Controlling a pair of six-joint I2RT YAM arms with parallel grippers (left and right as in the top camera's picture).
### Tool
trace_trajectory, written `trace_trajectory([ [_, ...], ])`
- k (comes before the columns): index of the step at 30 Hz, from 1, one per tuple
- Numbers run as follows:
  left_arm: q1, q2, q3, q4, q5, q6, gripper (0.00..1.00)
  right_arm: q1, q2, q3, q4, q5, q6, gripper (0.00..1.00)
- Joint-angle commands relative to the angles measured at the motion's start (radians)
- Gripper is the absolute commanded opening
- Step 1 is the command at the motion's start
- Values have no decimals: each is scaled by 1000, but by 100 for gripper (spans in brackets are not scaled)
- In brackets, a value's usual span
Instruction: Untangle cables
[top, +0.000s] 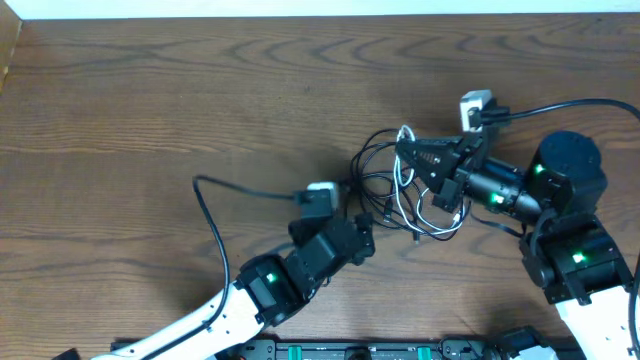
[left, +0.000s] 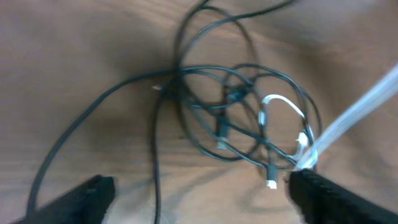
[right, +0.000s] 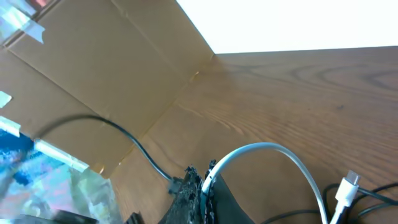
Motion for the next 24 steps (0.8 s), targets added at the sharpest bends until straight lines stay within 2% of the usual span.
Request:
trace_trajectory([
  [1,-2,3,-59,89,-42,-142,98,-34,-1,2,2,-78,11,1],
  [2,-3,3,-66,123,-11,-125,98,-36,-1,2,2,-78,11,1],
  [6,-8,9,-66,279,196,104,100,-36,-1,2,6,-77,11,1],
  [7,-13,14,-66,304,206,119,97,-36,-1,2,8,-77,11,1],
  [15,-23,209,-66,499,172,120,95,-36,-1,2,5,-78,11,1],
  [20,-23,341,-66,651,172,121,81,-36,-1,2,-4,-78,11,1],
  [24,-23,372,-66,676,172,121,79,-36,0,2,-22,-77,11,2],
])
